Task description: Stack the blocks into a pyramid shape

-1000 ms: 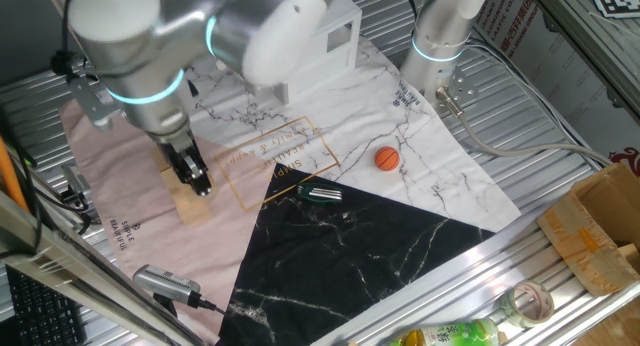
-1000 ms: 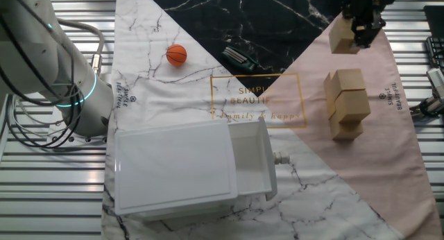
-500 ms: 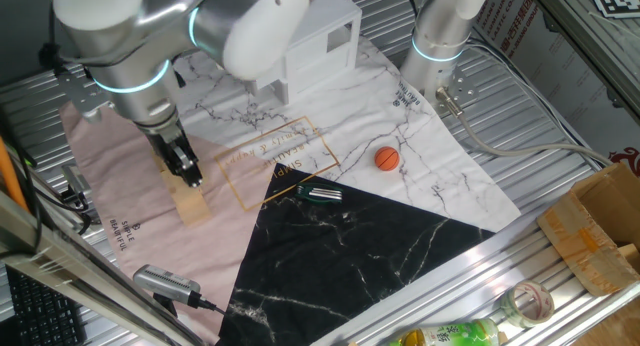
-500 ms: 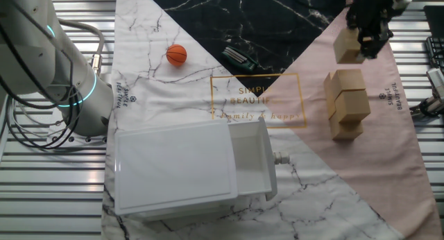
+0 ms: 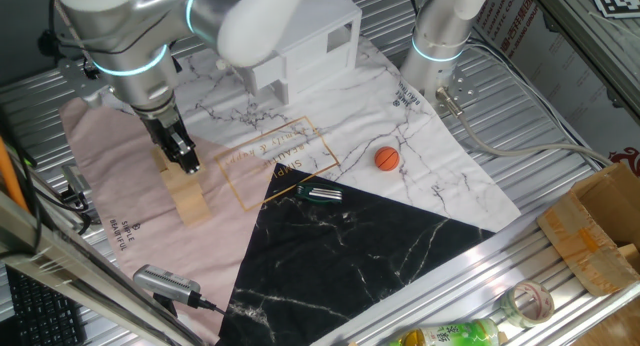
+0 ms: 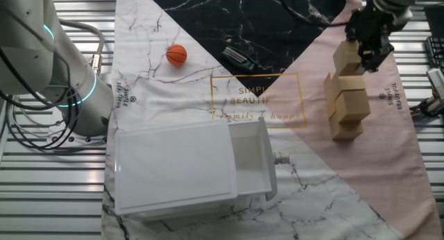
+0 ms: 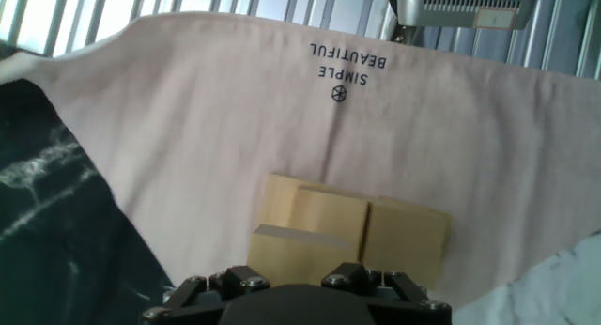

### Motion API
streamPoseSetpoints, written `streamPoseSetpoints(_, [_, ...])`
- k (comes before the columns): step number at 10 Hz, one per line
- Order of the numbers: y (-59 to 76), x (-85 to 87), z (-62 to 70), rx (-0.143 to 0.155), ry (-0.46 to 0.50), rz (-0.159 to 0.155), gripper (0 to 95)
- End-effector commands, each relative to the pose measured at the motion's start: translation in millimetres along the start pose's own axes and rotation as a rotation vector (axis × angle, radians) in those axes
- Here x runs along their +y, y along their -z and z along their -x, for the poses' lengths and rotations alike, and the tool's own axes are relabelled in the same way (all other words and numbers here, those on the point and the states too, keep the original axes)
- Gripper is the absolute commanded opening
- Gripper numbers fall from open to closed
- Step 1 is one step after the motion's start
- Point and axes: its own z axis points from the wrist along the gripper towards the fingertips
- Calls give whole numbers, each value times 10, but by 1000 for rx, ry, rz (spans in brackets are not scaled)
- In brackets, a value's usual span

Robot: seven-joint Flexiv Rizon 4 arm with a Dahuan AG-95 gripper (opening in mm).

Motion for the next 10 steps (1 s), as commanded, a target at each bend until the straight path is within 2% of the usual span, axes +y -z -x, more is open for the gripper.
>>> streamPoseSetpoints(1, [-24,-37,8,-3,15,-3,0])
streamPoseSetpoints(5, [-75,-132,4,-11,21,-5,0])
streamPoseSetpoints(10, [-200,-235,69,-21,18,-4,0])
